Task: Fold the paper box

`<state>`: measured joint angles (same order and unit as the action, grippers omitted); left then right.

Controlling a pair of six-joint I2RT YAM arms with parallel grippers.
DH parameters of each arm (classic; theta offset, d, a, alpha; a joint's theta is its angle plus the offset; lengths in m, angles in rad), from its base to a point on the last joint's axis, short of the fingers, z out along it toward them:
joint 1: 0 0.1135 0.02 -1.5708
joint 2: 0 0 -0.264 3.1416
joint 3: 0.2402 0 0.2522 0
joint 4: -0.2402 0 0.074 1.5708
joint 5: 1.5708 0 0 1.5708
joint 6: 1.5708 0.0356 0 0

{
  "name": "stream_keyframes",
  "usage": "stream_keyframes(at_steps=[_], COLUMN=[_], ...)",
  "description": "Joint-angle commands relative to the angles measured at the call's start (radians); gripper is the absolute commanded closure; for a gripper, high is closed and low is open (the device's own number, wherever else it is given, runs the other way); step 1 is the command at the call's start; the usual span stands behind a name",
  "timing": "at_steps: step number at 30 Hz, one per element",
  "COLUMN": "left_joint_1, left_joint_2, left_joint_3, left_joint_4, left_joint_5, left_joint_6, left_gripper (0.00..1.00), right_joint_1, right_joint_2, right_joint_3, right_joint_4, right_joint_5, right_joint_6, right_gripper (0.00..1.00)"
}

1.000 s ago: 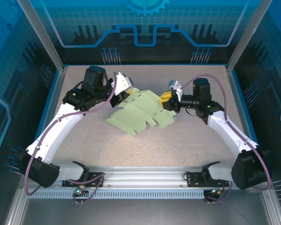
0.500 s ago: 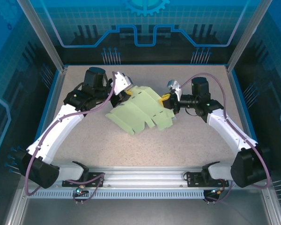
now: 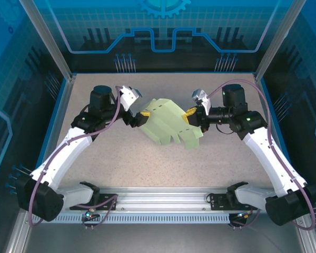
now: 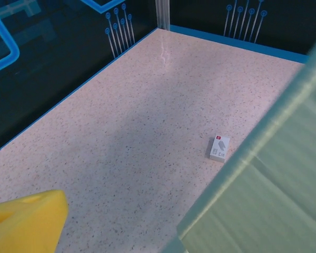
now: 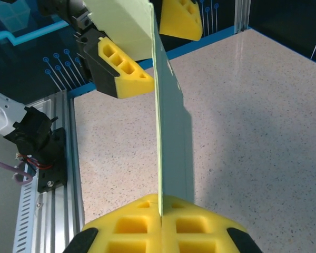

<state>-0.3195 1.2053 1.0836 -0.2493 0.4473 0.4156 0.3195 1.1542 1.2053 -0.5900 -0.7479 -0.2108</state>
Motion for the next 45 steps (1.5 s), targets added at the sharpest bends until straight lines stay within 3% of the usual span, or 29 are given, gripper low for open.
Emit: stream_keyframes(at_steps=[1,5,12,14,17,19,27,32,35,38,40,45], left_joint_1=[0.008,0.008,0.008,0.008,0.008,0.008,0.008,0.008,0.008,0.008,0.01,0.016], left_joint_2=[0.032,0.042,0.044,0.042,0.038,0.028,0.012,0.049,0.087,0.121,0.131,0.137], left_joint_3=[0.036,0.043,0.071,0.073,0.081,0.09,0.142,0.201,0.22,0.237,0.235,0.156], left_joint_4=[-0.01,-0.015,-0.043,-0.042,-0.044,-0.053,-0.055,-0.107,-0.107,-0.138,-0.159,-0.137], left_joint_5=[0.125,0.225,0.264,0.283,0.284,0.268,0.265,0.248,0.269,0.264,0.243,0.134], left_joint_6=[0.071,0.092,0.081,0.073,0.051,0.002,-0.405,-0.557,-0.63,-0.637,-0.615,-0.606], left_gripper=[0.07,0.12,0.39,0.49,0.77,0.87,0.93,0.98,1.0,1.0,1.0,0.99], right_joint_1=[-0.007,-0.006,-0.009,-0.008,-0.01,0.008,0.231,0.397,0.457,0.458,0.438,0.322], right_joint_2=[0.014,0.033,0.068,0.07,0.065,0.058,-0.054,-0.024,0.029,0.047,0.034,0.024], right_joint_3=[0.055,0.087,0.133,0.134,0.131,0.124,-0.097,-0.195,-0.229,-0.235,-0.227,-0.175], right_joint_4=[-0.096,-0.104,-0.126,-0.114,-0.07,-0.03,0.361,0.566,0.656,0.645,0.577,0.317], right_joint_5=[-0.07,-0.084,-0.078,-0.061,-0.014,0.11,0.759,1.096,1.227,1.227,1.157,0.812], right_joint_6=[-0.025,-0.033,-0.077,-0.085,-0.083,-0.087,-0.23,-0.431,-0.513,-0.491,-0.421,-0.158], right_gripper=[1.0,1.0,1.0,1.0,1.0,1.0,1.0,0.99,1.0,1.0,1.0,1.0])
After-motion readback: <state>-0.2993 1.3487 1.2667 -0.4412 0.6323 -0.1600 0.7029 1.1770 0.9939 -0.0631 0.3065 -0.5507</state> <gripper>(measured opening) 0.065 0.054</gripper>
